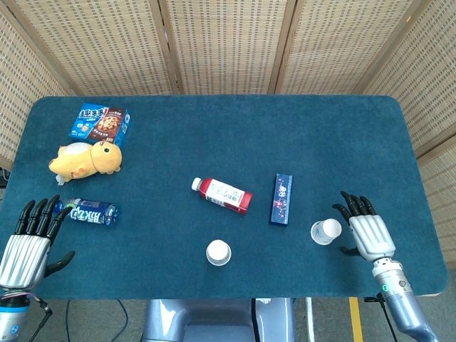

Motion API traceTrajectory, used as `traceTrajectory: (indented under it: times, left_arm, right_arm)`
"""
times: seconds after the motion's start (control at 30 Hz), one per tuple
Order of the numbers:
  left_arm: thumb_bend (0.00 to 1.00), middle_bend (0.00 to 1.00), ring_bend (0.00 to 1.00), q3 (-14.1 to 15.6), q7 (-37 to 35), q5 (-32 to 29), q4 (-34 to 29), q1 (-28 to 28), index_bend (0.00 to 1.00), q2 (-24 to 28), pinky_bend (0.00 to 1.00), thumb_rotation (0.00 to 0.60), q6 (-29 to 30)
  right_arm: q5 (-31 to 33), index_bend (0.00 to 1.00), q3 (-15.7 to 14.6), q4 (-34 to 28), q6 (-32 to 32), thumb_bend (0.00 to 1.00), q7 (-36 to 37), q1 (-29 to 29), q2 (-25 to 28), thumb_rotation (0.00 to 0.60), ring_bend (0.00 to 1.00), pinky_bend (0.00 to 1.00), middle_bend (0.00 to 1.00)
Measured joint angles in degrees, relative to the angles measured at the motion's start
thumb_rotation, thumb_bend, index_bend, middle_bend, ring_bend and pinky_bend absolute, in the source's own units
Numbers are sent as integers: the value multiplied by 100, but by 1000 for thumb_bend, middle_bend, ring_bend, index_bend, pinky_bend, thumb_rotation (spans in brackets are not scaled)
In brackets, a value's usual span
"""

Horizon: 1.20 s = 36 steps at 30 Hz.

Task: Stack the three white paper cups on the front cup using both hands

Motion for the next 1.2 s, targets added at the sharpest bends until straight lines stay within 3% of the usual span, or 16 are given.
traceTrajectory:
  times: [0.37,0.8,1.2]
  left_arm:
    - [195,0,0,-225,-122,-24,75,165,135,57,0,600,-233]
    - [196,0,0,-428,-236,77,94,300,135,89,0,600,-339]
    - [196,0,0,-573,-316,156,109,402,136,106,0,600,-440]
  right_arm:
    - [491,328,77,21,-217,155,-359,292,-126,600,0,25,0]
    - [961,359,-3,513,-475,158,-348,487,-483,600,0,36,0]
    - [808,544,-38,893,-309,204,-80,528,-813,600,0,84,84]
